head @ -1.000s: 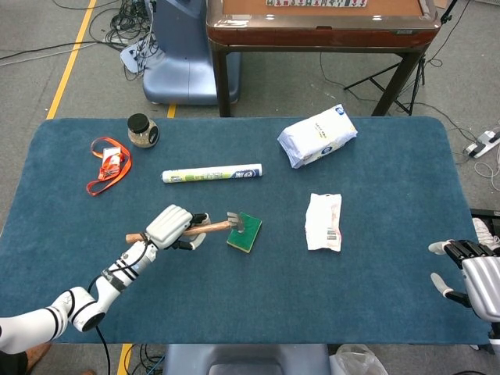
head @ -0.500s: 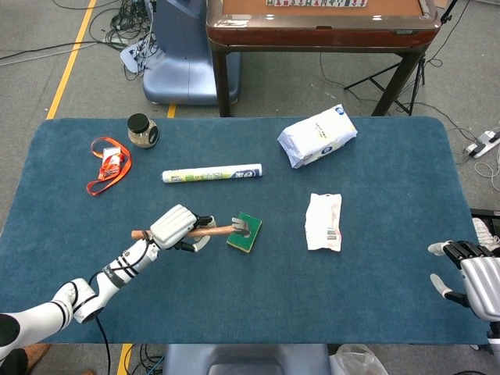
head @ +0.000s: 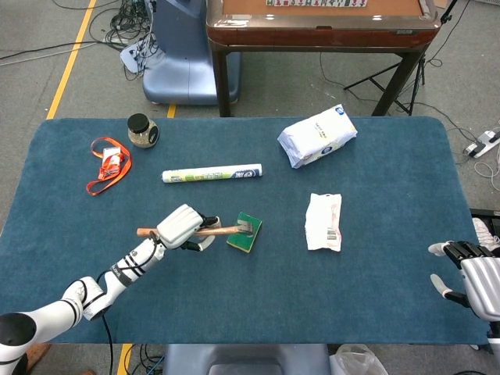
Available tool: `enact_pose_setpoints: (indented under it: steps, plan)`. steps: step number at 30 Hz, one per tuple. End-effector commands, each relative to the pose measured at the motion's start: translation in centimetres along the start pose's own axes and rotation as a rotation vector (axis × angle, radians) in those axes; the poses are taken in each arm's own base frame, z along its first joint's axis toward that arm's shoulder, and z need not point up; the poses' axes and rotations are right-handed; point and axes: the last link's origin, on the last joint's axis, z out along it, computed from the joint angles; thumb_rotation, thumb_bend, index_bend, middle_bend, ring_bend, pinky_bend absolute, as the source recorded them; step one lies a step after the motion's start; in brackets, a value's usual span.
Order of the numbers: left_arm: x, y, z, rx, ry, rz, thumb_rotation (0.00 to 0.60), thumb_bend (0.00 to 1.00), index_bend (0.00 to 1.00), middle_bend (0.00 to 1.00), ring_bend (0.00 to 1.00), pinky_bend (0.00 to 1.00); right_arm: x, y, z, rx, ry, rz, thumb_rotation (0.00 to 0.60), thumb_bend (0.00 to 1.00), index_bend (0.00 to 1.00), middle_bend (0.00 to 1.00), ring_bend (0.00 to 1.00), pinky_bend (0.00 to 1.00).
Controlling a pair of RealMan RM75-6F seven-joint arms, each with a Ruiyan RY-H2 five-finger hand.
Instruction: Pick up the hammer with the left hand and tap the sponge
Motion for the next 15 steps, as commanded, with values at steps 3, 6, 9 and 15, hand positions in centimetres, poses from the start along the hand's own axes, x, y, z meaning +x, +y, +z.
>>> enact_pose_setpoints:
  steps: [3, 6, 9, 15]
  plan:
    - [-2.0, -0.3, 0.1, 0.014, -0.067, 0.068, 0.6, 0.57, 0.73, 0.78, 0.82, 1.0, 0.0, 0.1, -0.1, -0.004, 0.002, 0.001, 0.6, 0.28, 0.38, 0.41, 0.32, 0.4]
    - [-2.2, -0.6, 0.1, 0.027, -0.082, 0.081, 0.6, 0.57, 0.73, 0.78, 0.82, 1.0, 0.1, 0.2, -0.2, -0.006, 0.004, 0.0, 0.6, 0.28, 0.38, 0.41, 0.32, 0.4]
    - [-1.5, -0.5, 0.0, 0.036, -0.052, 0.032, 0.6, 0.57, 0.74, 0.78, 0.82, 1.0, 0.2, 0.2, -0.4, -0.007, 0.01, 0.002, 0.6, 0.28, 0.38, 0.41, 0.32, 0.4]
    - [1.4, -0.1, -0.5, 0.023, 0.057, -0.058, 0.6, 0.57, 0.74, 0.78, 0.82, 1.0, 0.0, 0.4, -0.3, -0.01, 0.007, 0.005, 0.6, 0.28, 0.38, 0.41, 0.32, 0.4]
